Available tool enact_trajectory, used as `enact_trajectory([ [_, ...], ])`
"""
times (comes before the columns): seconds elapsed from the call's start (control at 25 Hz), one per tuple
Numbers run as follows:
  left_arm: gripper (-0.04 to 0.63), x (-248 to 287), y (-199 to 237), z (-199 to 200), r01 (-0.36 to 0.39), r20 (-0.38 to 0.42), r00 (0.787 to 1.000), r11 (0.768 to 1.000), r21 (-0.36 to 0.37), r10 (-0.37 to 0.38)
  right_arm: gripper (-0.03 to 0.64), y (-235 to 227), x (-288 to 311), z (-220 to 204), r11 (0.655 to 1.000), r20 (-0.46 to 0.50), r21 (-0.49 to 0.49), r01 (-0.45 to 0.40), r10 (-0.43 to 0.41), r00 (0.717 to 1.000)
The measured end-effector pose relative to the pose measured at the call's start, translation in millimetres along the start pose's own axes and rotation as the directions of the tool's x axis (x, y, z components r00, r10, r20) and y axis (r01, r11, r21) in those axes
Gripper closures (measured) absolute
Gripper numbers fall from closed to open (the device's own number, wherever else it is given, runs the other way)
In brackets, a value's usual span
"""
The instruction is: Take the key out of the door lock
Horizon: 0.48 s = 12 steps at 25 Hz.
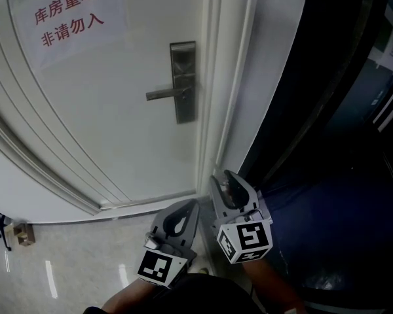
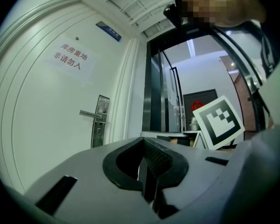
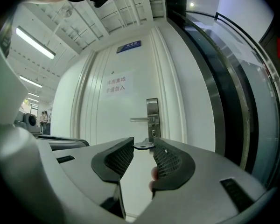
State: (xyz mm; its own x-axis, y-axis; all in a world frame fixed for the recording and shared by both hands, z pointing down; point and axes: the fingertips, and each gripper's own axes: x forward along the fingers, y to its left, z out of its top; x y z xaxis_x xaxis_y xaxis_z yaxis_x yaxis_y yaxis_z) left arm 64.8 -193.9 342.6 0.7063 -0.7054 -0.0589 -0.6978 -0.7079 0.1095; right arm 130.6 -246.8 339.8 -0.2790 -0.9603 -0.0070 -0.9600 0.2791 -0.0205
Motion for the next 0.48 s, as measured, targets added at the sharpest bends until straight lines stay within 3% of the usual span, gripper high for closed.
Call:
enact_trajectory([
  [0.48, 0.591, -5.9, -18.9, 0.4, 0.004, 0.008, 1.0, 1.0, 0.006, -0.004, 0.479, -1.6, -16.2, 5.3, 1.0, 0.015, -0.005, -0.005, 0.005, 1.0],
])
